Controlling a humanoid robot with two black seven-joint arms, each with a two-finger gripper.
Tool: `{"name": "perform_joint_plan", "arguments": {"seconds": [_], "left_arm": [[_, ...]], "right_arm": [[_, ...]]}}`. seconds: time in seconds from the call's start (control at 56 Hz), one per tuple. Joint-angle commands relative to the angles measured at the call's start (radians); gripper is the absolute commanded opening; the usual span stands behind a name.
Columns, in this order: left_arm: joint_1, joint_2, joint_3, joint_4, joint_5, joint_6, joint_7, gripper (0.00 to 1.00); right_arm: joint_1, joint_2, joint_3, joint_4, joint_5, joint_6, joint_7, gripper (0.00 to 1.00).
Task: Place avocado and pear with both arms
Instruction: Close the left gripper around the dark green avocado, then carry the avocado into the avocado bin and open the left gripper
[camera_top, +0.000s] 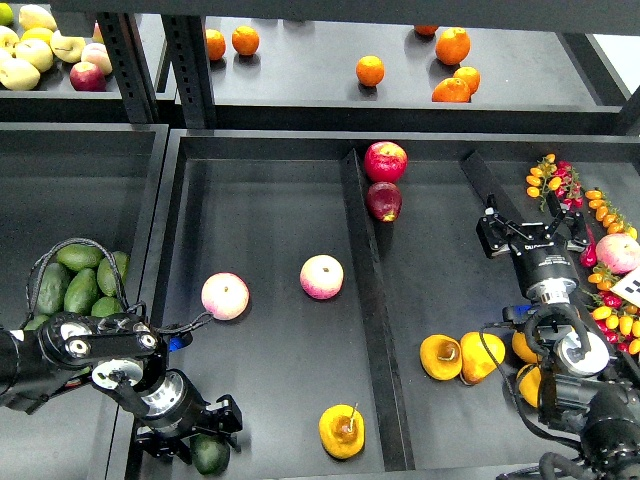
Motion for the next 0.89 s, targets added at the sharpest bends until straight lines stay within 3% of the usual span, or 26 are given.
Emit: {"name": "perform_joint_plan", "arguments": {"seconds": [0.0, 0.303, 0.874], "left_arm": [[0.008, -0.003, -0.018, 0.02, 0.014, 0.0, 0.0, 0.63], [0.014, -0.003, -0.048, 0.049, 0.025, 0.0, 0.0, 0.56], [-0.088, 0.057, -0.083, 0.045, 0.007, 0.0, 0.0, 0.55]], "right_arm": [[-0.002, 0.0, 0.0, 0.003, 0.0, 0.0, 0.0, 1.0], [-0.005, 0.0, 0.0, 0.003, 0.0, 0.0, 0.0, 1.0], [-0.006, 0.0, 0.0, 0.008, 0.0, 0.0, 0.0, 1.0]]}}
